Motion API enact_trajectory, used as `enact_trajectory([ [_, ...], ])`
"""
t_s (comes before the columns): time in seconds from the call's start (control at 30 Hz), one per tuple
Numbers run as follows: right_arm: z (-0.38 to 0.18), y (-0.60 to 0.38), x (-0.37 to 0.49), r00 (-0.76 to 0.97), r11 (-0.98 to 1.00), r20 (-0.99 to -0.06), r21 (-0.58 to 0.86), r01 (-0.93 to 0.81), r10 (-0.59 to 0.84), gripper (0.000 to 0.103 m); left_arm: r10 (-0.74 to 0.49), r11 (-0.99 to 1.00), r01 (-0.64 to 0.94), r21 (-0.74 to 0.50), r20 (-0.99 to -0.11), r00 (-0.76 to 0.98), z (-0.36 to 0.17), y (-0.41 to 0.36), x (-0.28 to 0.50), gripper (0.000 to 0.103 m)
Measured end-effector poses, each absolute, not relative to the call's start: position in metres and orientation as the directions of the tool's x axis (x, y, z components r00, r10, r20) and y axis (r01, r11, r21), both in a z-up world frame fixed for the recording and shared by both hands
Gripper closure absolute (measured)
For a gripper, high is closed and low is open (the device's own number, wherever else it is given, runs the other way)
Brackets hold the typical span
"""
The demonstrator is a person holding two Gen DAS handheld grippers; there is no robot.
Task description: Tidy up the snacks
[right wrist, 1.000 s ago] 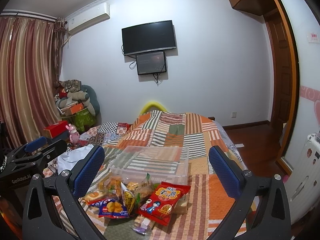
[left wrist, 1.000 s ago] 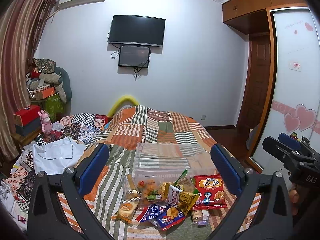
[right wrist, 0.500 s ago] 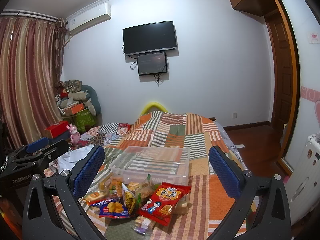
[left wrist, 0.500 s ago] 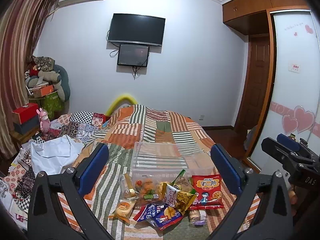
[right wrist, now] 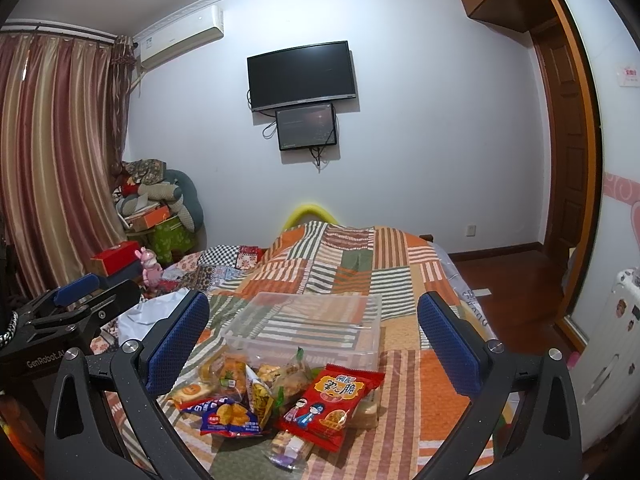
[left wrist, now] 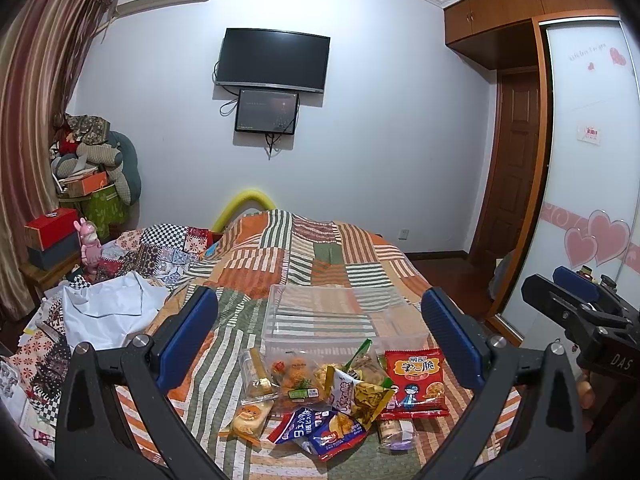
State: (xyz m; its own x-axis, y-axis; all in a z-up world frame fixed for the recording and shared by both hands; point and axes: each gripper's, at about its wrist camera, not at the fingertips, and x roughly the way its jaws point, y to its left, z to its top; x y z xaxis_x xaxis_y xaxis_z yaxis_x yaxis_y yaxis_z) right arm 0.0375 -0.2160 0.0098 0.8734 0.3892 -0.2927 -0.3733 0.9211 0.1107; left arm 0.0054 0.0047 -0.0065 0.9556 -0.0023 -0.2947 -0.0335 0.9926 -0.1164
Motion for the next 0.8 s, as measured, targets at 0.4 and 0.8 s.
enact_trajectory([
  [0.4, 0.008, -0.213, 0.039, 0.869, 0.919, -0.299, 0.101, -0.381, 0.393, 0.000, -0.002, 0.993, -0.032, -0.110, -0.295, 0.955, -0.005, 0.005, 0.004, 0.000],
  [0.8, -0.002, -0.213, 0.047, 0.857, 0.922, -0.342, 0.097, -0.376, 0.385, 0.000, -0.008, 0.996, -0.021, -0.085, -0.330, 0.944, -0.011, 0.007, 0.015, 0.000],
])
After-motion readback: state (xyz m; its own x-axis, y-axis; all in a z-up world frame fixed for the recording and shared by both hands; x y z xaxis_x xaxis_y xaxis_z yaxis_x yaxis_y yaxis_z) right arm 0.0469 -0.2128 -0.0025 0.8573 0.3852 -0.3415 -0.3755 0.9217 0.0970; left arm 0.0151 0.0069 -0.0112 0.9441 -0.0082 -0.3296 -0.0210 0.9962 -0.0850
